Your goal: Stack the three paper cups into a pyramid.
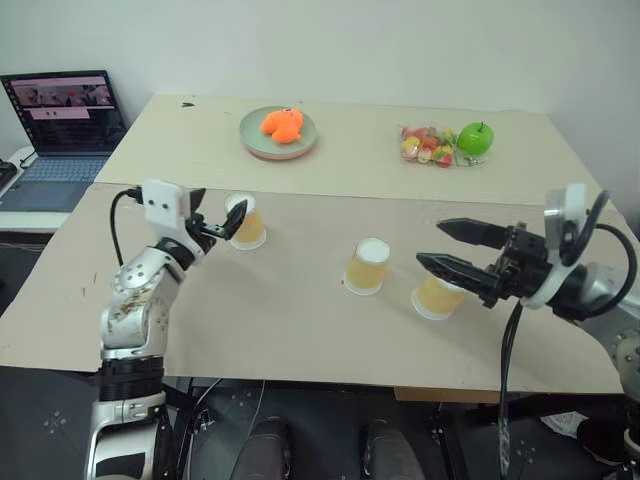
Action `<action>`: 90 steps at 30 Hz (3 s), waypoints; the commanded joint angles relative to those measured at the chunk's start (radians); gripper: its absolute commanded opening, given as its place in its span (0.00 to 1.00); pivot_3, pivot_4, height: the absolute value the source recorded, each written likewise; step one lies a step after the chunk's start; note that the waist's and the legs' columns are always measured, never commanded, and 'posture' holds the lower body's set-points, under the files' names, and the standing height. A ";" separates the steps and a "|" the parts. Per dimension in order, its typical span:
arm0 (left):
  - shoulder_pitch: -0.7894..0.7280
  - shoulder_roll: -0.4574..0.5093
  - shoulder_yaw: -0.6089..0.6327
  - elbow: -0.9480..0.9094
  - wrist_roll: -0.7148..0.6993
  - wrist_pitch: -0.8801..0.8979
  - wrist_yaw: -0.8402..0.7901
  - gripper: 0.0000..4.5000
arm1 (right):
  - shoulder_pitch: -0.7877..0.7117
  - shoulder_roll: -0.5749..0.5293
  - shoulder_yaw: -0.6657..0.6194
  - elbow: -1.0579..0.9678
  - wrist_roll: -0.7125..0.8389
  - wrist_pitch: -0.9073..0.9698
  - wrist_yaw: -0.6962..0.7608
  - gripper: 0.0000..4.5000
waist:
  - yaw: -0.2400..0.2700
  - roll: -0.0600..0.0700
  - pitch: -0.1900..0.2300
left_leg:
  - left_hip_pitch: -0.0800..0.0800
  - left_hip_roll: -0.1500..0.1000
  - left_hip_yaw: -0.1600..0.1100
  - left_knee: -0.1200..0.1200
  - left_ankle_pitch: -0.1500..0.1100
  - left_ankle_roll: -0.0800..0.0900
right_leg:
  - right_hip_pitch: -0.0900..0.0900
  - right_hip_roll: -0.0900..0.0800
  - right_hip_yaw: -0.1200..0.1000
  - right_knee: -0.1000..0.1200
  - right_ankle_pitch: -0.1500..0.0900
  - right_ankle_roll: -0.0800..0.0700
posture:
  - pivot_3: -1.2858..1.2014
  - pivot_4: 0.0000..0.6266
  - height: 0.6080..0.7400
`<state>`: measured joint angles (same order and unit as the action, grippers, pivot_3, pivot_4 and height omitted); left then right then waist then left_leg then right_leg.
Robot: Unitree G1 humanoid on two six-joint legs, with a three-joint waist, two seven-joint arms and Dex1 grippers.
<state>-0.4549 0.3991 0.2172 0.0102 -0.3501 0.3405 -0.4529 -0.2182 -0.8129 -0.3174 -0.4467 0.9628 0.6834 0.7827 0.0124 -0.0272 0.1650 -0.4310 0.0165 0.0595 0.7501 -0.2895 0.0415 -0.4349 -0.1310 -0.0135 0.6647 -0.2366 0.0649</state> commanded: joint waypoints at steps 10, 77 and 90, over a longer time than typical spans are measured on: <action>-0.071 -0.001 0.012 0.093 0.014 -0.072 0.017 1.00 | 0.052 -0.013 -0.085 -0.080 0.055 0.008 -0.034 1.00 | 0.000 0.000 0.000 | 0.000 0.000 0.000 0.000 0.000 0.000 | 0.000 0.000 0.000 0.000 0.000 0.000 | 0.52 0.24 0.52; -0.164 -0.036 -0.050 0.380 0.109 -0.188 -0.008 0.83 | 0.070 -0.019 -0.105 -0.105 0.065 -0.001 -0.055 1.00 | 0.002 0.000 0.000 | -0.001 0.000 0.000 0.000 0.000 0.000 | 0.000 0.000 0.000 0.000 0.000 0.000 | 0.52 0.24 0.52; -0.159 -0.012 -0.047 0.368 0.111 -0.214 -0.031 0.83 | 0.065 0.018 -0.081 -0.097 0.026 -0.018 -0.049 1.00 | 0.000 0.000 0.000 | -0.001 0.000 0.000 0.000 0.000 0.000 | -0.001 0.000 0.000 0.000 0.000 0.000 | 0.52 0.24 0.52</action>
<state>-0.6073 0.3723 0.1613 0.4255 -0.2374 0.1478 -0.4798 -0.1424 -0.7961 -0.3869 -0.5274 0.9916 0.6945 0.7298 0.0123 -0.0273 0.1650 -0.4321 0.0165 0.0595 0.7500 -0.2896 0.0417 -0.4359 -0.1312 -0.0139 0.6646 -0.2366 0.0650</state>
